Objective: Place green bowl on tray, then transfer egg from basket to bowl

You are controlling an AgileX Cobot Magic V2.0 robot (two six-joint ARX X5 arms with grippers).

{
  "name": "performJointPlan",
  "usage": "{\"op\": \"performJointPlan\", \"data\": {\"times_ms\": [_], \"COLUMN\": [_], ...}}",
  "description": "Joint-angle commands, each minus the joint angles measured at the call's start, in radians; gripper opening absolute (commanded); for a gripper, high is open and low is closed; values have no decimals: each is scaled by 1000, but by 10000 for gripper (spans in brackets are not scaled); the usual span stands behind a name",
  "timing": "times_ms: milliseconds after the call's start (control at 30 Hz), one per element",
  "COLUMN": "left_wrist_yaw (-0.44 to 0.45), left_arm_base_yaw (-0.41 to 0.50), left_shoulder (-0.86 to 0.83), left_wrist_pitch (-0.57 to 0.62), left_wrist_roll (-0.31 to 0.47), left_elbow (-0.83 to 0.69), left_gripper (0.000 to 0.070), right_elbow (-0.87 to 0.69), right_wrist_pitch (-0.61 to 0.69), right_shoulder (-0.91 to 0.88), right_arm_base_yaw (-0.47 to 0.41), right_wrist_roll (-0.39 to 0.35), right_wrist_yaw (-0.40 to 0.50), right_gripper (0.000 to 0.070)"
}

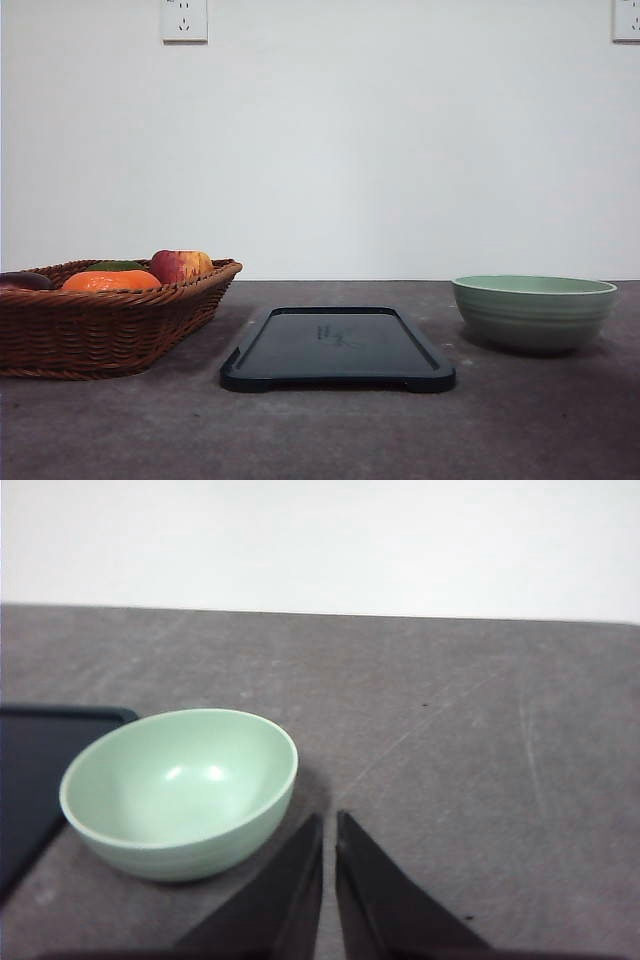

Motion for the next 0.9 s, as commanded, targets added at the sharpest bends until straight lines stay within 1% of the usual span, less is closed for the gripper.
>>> {"op": "performJointPlan", "data": {"times_ms": [0, 33, 100, 133, 167, 233, 333, 433, 533, 600, 733, 800, 867], "left_wrist_yaw": [-2, -2, -2, -3, -3, -3, -3, -4, -5, -9, -31, -39, -45], "left_arm_base_yaw": [1, 1, 1, 1, 1, 1, 1, 1, 1, 1, 1, 1, 1], "left_shoulder": [-1, -1, -1, -1, -1, -1, -1, 0, 0, 0, 15, 40, 73], "left_wrist_pitch": [-4, -3, 3, 10, 26, 74, 170, 276, 368, 410, 405, 381, 331], "left_wrist_roll": [-198, -252, -361, -387, -391, -367, -282, -169, -75, -57, -58, -57, -52], "left_elbow": [-18, -18, -18, -18, -18, -18, -18, -18, -18, -12, 34, 72, 117], "left_gripper": [0, 0, 0, 0, 0, 0, 0, 0, 0, 0, 0, 0, 0], "right_elbow": [-4, -4, -4, -4, -4, -3, -3, -3, -1, 12, 70, 112, 154], "right_wrist_pitch": [15, 17, 28, 38, 56, 106, 196, 289, 362, 373, 328, 294, 262], "right_shoulder": [1, 1, 1, 1, 1, 1, 1, 2, 2, 2, 27, 62, 104], "right_arm_base_yaw": [-1, -1, -1, -1, -1, -1, -1, -1, -1, -1, -1, -1, -1], "right_wrist_roll": [152, 207, 293, 318, 335, 338, 318, 269, 209, 179, 168, 168, 165], "right_wrist_yaw": [2, 2, 2, 2, 1, 1, 5, 20, 27, 33, 37, 35, 29], "right_gripper": [9, 9, 8, 8, 8, 9, 8, 8, 8, 7, 6, 6, 6]}}
